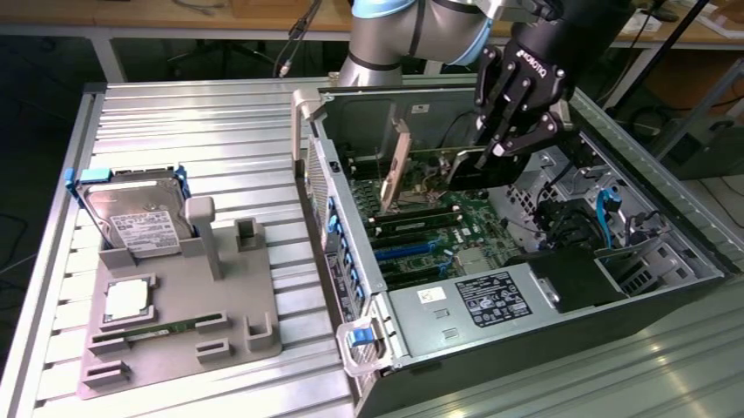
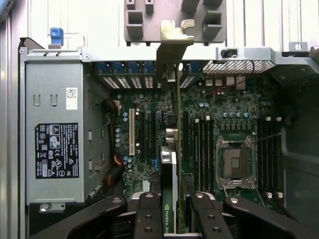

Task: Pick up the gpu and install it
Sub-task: 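Insert the gpu into the slot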

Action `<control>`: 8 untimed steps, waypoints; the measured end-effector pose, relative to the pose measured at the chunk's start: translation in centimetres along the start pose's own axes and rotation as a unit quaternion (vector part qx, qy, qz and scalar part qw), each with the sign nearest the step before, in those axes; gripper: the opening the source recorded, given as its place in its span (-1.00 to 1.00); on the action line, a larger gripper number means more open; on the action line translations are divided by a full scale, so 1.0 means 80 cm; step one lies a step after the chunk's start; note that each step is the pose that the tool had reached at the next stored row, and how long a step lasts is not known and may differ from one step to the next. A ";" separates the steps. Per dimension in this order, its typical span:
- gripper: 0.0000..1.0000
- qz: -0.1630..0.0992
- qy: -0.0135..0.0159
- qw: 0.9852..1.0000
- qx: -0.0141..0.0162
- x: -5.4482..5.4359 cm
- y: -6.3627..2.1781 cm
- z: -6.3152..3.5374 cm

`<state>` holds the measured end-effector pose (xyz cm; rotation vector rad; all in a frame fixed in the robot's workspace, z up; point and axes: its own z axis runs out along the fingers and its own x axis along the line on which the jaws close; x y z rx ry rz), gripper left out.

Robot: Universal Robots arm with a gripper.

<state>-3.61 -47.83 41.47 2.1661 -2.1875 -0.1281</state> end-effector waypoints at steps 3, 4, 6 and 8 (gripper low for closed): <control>-0.47 0.000 0.000 1.000 0.000 0.000 0.000 0.001; -0.47 0.000 0.000 1.000 0.000 0.000 0.000 0.002; -0.47 0.000 0.000 1.000 0.000 0.000 0.000 0.002; -0.47 0.000 0.000 1.000 0.000 0.000 0.000 0.003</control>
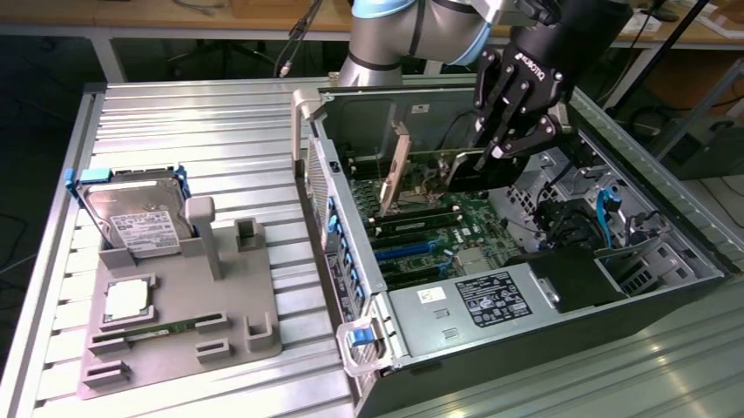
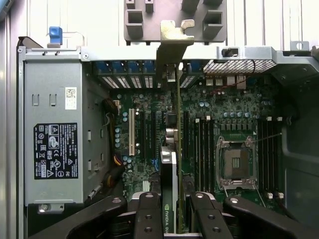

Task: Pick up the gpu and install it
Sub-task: 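Insert the gpu into the slot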

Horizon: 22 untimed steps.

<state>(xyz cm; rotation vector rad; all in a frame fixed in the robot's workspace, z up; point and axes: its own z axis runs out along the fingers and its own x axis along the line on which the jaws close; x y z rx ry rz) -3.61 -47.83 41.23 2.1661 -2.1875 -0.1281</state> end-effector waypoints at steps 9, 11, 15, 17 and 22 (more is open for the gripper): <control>-0.47 0.000 0.000 1.000 0.000 0.000 0.000 0.004; -0.47 0.000 0.000 1.000 0.000 0.000 -0.001 0.005; -0.47 0.000 0.000 1.000 0.000 0.000 -0.001 0.007; -0.47 0.000 0.000 1.000 0.000 0.000 -0.001 0.008; -0.47 0.000 0.000 1.000 0.000 0.000 -0.001 0.011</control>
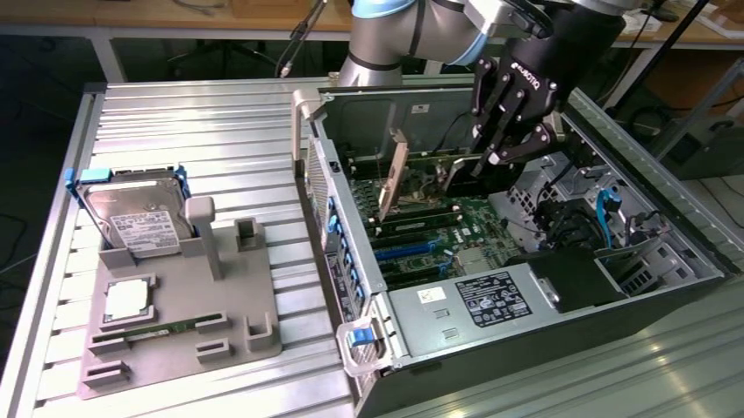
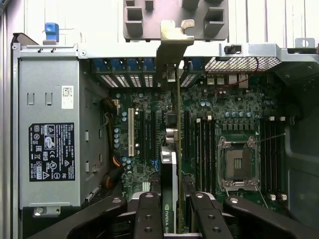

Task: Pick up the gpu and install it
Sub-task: 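Insert the gpu into the slot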

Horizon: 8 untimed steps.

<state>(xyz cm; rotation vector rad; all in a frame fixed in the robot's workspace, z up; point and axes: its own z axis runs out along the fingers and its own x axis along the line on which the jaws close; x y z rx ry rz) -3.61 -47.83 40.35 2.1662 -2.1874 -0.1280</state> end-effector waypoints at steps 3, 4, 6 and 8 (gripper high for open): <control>-0.47 0.000 0.000 1.000 0.000 0.000 0.000 0.001; -0.47 0.000 0.000 1.000 0.000 0.000 0.000 0.002; -0.47 0.000 0.000 1.000 0.000 0.000 0.000 0.003; -0.47 0.000 0.000 1.000 0.000 0.000 0.000 0.004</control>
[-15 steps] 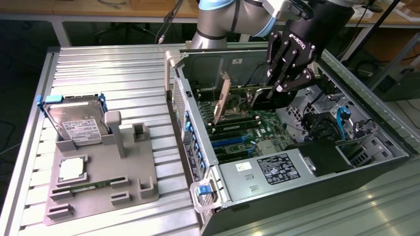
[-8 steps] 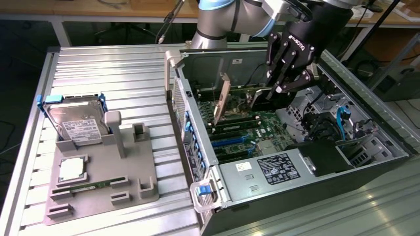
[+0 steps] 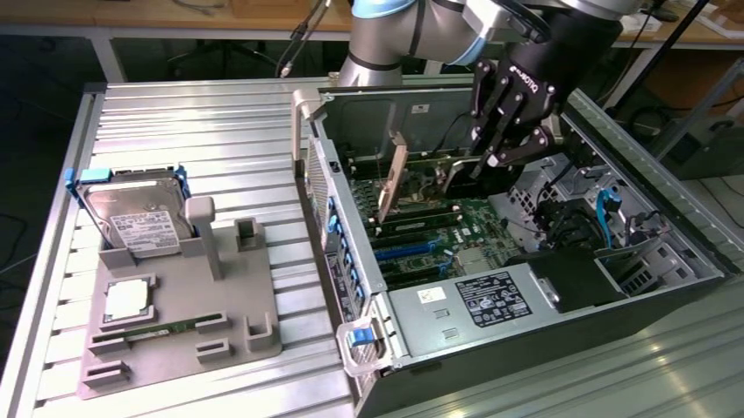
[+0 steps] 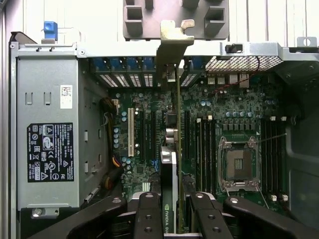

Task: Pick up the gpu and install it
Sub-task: 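Insert the gpu into the slot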

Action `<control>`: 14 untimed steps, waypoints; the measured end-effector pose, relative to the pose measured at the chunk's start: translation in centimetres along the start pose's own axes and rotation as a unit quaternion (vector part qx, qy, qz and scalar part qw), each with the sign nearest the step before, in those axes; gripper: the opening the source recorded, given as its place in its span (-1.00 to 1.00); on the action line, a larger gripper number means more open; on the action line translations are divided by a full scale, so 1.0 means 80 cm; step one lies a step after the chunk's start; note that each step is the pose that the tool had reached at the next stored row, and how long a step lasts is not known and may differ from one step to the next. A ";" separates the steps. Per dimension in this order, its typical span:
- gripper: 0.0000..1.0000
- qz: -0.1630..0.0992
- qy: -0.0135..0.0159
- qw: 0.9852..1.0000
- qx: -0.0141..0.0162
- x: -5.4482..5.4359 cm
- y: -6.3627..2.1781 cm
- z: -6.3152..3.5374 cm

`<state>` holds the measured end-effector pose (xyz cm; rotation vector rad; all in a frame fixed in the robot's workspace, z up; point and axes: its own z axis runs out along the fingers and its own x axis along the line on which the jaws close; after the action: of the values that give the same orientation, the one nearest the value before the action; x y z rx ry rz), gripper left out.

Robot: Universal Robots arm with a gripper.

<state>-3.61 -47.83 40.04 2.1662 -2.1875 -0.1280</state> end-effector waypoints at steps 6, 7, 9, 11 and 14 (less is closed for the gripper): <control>-0.47 0.000 0.000 1.000 0.000 0.000 0.000 0.002; -0.47 0.000 0.000 1.000 0.000 0.000 0.000 0.002; -0.47 0.000 0.000 1.000 0.000 0.000 0.000 0.003; -0.47 0.000 0.000 1.000 0.000 0.000 0.000 0.004; -0.47 0.000 0.000 1.000 0.000 0.000 0.000 0.005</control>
<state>-3.61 -47.83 39.66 2.1662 -2.1875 -0.1281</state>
